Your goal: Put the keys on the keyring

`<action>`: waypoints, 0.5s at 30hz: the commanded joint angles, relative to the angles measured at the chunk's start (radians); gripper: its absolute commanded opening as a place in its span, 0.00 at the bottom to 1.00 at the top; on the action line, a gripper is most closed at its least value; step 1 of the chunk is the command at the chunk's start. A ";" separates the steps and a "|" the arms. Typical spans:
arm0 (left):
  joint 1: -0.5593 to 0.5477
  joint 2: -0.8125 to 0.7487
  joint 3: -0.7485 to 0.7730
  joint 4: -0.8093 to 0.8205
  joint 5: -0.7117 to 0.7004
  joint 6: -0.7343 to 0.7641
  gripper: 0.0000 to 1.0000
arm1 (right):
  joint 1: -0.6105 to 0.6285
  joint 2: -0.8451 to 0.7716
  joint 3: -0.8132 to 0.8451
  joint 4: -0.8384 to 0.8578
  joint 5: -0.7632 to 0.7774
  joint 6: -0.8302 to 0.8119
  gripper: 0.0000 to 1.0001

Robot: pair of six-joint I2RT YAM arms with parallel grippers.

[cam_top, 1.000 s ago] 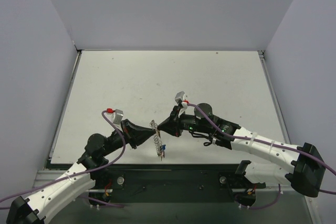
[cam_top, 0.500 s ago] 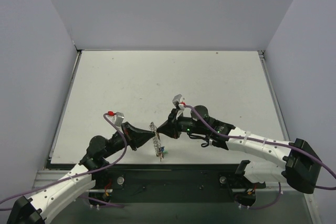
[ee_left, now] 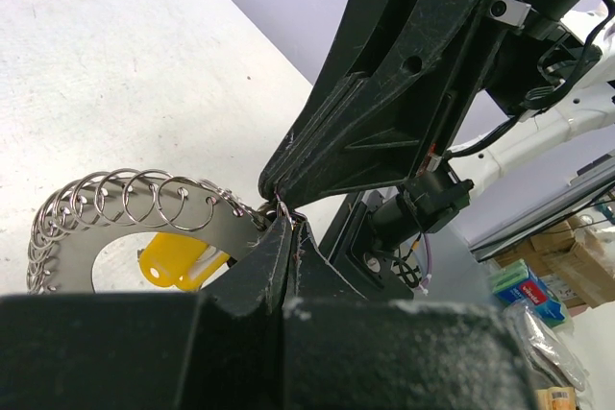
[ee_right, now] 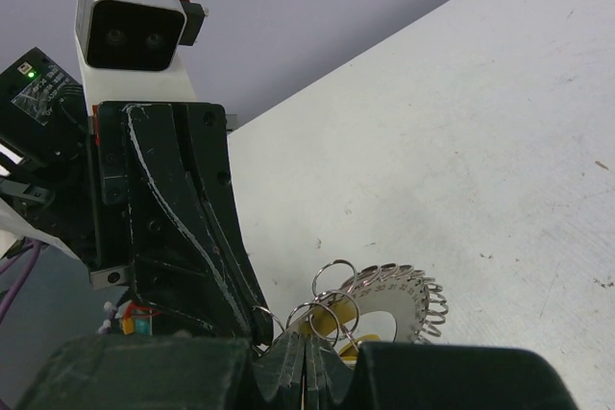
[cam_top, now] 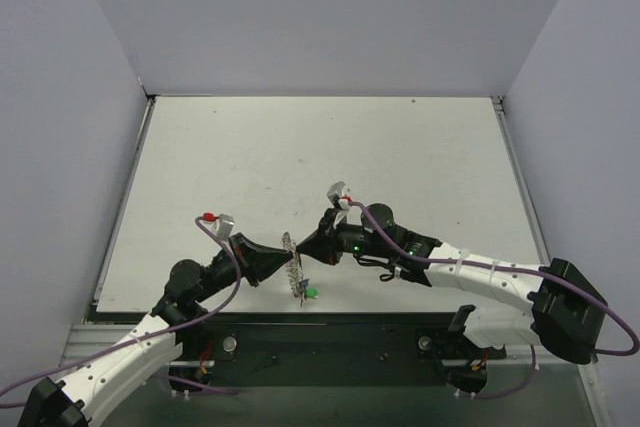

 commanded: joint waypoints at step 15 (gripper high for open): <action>0.041 -0.038 0.047 0.385 0.008 -0.041 0.00 | 0.000 -0.007 -0.113 -0.112 -0.058 0.043 0.00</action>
